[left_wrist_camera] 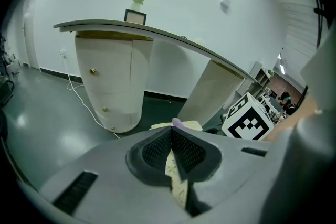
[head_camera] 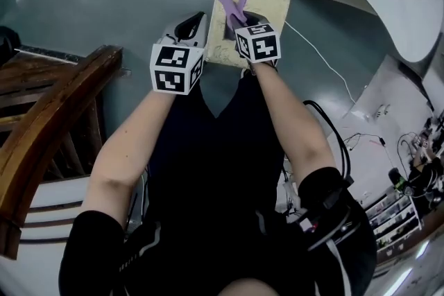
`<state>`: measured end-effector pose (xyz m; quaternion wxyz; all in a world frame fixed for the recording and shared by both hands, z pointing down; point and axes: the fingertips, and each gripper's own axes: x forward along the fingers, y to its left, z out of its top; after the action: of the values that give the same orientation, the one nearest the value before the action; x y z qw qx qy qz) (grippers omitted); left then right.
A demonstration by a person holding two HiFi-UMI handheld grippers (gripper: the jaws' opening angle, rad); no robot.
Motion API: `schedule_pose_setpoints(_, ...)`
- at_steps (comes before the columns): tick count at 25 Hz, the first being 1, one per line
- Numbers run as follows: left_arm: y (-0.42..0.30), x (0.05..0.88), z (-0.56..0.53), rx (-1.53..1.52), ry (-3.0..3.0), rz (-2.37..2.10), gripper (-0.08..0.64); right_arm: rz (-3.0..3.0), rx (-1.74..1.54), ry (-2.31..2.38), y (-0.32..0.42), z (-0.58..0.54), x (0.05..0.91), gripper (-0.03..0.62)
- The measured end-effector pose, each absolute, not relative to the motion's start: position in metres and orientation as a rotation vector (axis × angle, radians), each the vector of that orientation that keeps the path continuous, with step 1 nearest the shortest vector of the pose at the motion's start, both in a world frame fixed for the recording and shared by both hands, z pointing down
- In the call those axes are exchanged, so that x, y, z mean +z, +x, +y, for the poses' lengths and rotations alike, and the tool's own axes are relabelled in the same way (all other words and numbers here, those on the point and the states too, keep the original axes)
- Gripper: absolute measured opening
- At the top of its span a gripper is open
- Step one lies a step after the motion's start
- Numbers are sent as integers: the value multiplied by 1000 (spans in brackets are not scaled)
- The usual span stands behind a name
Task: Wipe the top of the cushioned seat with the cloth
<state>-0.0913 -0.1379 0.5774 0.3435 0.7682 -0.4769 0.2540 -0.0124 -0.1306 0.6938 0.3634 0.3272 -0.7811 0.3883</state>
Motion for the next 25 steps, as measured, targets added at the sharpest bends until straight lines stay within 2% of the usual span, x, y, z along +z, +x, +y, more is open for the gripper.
schedule_pose_setpoints(6,-130,597,-127,665,1943,-1289,3,-1996,961,759,-57,-133,739,78)
schedule_pose_setpoints(12,-141,615,-106,662,1887,-1300,3,-1931,988,771,-56,-136,774,81)
schedule_pose_setpoints(25,-71,604,-121,660,1949,-1239,3,-1882,1079,838,28,-138,773,81)
